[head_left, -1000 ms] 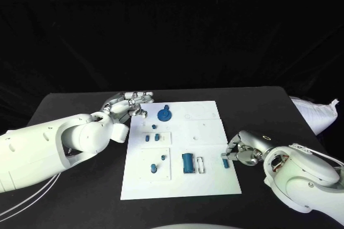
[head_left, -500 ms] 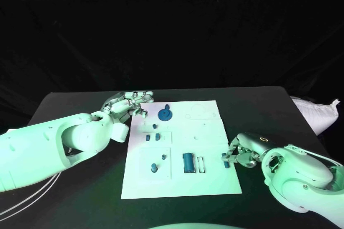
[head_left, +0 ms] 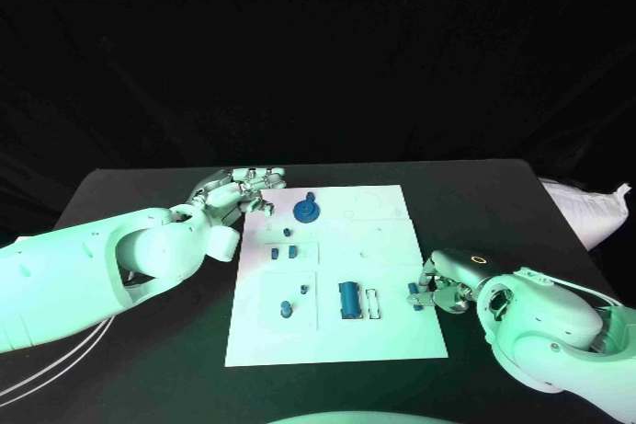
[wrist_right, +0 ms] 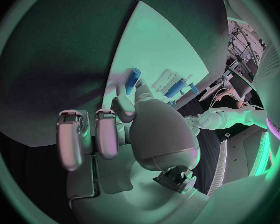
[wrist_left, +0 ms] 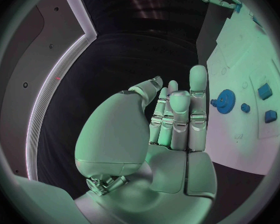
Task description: Assemble the parts on the task board
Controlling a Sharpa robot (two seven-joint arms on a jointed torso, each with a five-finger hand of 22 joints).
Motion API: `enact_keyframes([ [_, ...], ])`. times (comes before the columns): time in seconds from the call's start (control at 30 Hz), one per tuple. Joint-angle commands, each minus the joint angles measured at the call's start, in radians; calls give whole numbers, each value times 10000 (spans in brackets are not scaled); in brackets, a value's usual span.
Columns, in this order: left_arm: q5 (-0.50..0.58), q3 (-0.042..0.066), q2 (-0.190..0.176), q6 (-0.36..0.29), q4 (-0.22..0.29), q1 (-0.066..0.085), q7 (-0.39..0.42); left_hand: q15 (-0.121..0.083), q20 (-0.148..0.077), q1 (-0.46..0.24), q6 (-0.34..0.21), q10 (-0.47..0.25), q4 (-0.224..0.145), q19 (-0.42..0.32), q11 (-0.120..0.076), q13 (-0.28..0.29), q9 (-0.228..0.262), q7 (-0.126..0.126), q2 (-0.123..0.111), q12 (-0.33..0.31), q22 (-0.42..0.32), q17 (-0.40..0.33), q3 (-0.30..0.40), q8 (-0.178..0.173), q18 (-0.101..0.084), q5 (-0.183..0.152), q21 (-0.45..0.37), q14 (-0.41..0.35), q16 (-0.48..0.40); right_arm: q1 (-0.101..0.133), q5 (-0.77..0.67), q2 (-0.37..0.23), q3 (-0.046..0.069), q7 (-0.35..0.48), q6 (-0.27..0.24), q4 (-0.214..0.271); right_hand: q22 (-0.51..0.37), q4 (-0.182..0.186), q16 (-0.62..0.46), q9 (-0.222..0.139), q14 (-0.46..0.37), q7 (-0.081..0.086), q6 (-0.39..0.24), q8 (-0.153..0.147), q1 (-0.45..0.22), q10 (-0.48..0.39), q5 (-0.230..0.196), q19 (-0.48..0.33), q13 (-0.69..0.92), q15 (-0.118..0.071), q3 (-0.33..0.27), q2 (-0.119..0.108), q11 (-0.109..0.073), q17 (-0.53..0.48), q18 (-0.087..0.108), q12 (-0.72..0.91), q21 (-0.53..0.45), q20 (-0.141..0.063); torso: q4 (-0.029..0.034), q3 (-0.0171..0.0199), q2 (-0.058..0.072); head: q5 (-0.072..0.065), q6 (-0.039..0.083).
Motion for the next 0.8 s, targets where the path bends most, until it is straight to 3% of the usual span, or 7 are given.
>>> enact_keyframes([
  [0.03,27,4,10,182,13,0,42,27,53,-9,-65,-88,1,-48,-4,16,-4,-7,126,30,-14,-11,-44,60,135,23,-43,-67,3,-81,-623,116,-55,-339,939,-85,1827,-194,9,-26,618,-6,90,-86,368,40,-88,331,18,-12,70,31,-26,321,-123,-11,7,2,-2,3,0,15,-17],
  [0.2,27,4,15,182,14,-1,42,27,53,-9,-65,-88,1,-48,-4,16,-4,-7,126,30,-14,-11,-44,60,135,23,-43,-67,3,-106,-1158,334,-83,-347,1328,-179,1837,-677,37,-42,626,-23,152,-156,1199,19,-1077,336,42,-50,517,113,-55,387,-126,-26,10,-43,-3,2,-2,18,-18],
  [0.4,27,3,20,183,15,-1,41,27,53,-9,-65,-88,1,-48,-4,16,-4,-7,126,30,-14,-11,-44,60,135,23,-43,-67,3,-162,-1753,565,-114,-394,1616,-285,1865,-1167,91,-81,643,-19,261,-241,1900,5,-1244,357,90,-52,1133,236,-62,504,-135,-6,27,-57,7,-2,-4,22,-32],
  [0.53,27,3,16,182,16,-1,39,27,53,-9,-65,-88,1,-48,-4,16,-4,-7,126,30,-14,-11,-44,60,135,23,-43,-67,3,-180,-1866,635,-124,-412,1594,-309,1876,-1219,96,-101,644,-11,293,-284,1907,6,-1104,365,97,-42,1326,283,-57,519,-138,-14,34,-51,5,-2,0,17,-34],
  [0.63,27,3,15,180,18,-1,39,27,53,-9,-65,-88,1,-48,-4,16,-4,-7,126,30,-14,-11,-44,60,135,23,-43,-67,3,-186,-1755,646,-128,-429,1436,-303,1885,-1177,91,-123,642,-8,302,-345,1742,15,-702,371,103,-33,1500,281,-60,516,-140,-24,39,-43,0,-4,-7,23,-25],
  [0.73,27,2,10,180,21,-2,39,27,53,-9,-65,-88,1,-48,-4,16,-4,-7,126,30,-14,-11,-44,60,135,23,-43,-67,3,-189,-1359,614,-129,-445,1041,-259,1897,-1125,93,-127,644,-35,320,-389,1591,48,-121,382,127,-49,1771,313,-76,527,-142,-3,47,-48,-11,0,-3,37,-21],
  [0.8,27,2,5,180,23,-2,38,27,53,-6,-66,-93,-3,-48,-5,17,-3,-7,132,40,-20,-15,-48,64,136,24,-52,-68,6,-190,-755,552,-125,-407,526,-186,1902,-1129,81,-123,641,-38,314,-412,1540,57,41,386,127,-54,1953,308,-75,509,-143,-13,50,-53,-14,6,-1,44,-23],
])
